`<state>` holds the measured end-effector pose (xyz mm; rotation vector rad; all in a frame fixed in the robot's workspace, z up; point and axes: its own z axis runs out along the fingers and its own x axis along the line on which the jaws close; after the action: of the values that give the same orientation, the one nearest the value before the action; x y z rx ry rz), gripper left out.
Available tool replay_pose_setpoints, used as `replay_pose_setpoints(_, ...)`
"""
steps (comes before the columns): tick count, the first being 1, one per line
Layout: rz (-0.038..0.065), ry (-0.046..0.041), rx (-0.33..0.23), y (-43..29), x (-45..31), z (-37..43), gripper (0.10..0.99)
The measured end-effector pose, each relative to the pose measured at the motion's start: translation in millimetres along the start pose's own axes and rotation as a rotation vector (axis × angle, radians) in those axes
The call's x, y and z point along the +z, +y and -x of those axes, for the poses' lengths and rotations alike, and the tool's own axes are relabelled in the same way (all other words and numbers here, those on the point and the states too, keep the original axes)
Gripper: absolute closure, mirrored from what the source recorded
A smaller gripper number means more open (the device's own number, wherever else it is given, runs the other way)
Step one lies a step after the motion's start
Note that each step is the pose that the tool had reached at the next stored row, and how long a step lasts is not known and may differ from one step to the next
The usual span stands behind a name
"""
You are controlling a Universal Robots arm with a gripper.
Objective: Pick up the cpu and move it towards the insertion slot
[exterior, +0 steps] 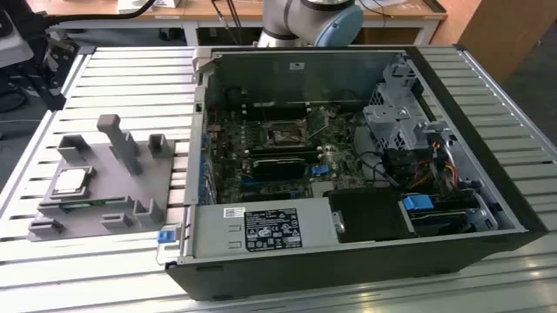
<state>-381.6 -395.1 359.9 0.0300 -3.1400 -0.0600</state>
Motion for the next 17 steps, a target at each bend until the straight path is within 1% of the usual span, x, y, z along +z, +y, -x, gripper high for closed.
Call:
replay_pose_setpoints(6,0.0,0.0002,0.0,0.0,-0.1,-0.5,0.98)
replay_pose_setpoints(17,0.0,0.0,0.0,0.1,0.0,-8.3,0.98)
